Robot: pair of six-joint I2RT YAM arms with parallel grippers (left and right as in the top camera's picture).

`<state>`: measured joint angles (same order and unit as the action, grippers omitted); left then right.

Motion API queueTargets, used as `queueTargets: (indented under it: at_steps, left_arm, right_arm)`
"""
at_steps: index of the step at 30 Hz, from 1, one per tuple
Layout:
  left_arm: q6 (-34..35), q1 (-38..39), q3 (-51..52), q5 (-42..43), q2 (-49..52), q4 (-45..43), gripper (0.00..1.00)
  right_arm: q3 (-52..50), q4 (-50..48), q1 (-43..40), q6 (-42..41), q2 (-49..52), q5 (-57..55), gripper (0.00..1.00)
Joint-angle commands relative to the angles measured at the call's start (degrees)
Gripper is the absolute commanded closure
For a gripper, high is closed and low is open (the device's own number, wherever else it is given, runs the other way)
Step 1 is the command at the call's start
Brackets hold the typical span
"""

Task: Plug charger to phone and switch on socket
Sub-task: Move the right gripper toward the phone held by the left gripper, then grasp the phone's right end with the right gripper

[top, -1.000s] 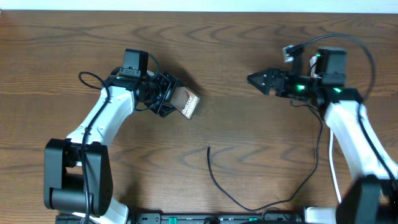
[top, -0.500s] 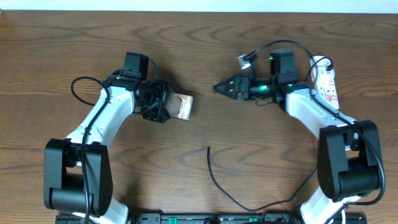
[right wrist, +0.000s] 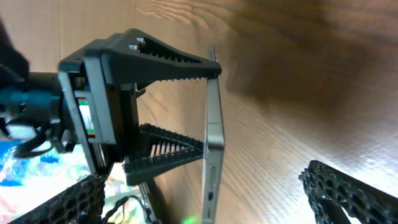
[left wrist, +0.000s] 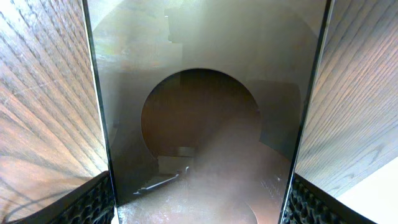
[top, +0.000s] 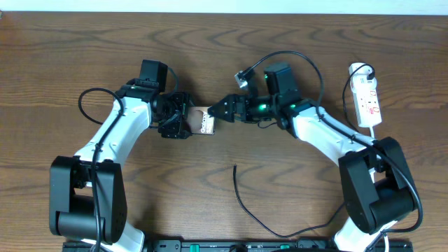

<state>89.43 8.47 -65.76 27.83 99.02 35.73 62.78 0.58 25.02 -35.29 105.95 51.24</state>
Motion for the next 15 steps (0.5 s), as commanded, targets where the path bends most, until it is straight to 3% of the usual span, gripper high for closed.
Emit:
queueTargets:
  at_steps: [1, 8, 15]
  left_arm:
    - [0.96, 0.24, -1.66, 1.46, 0.09, 0.07, 0.93]
    - [4.04, 2.16, -1.66, 1.49, 0.09, 0.07, 0.92]
    - [6.73, 4.22, -1.66, 1.49, 0.09, -0.07, 0.92]
  right_arm:
    - [0.85, -0.04, 1.99, -4.96, 0.13, -3.41, 0.01]
    - [0.85, 0.0, 5.4, -4.98, 0.13, -6.54, 0.02]
    - [0.85, 0.04, 6.75, -4.96, 0.13, -8.17, 0.13]
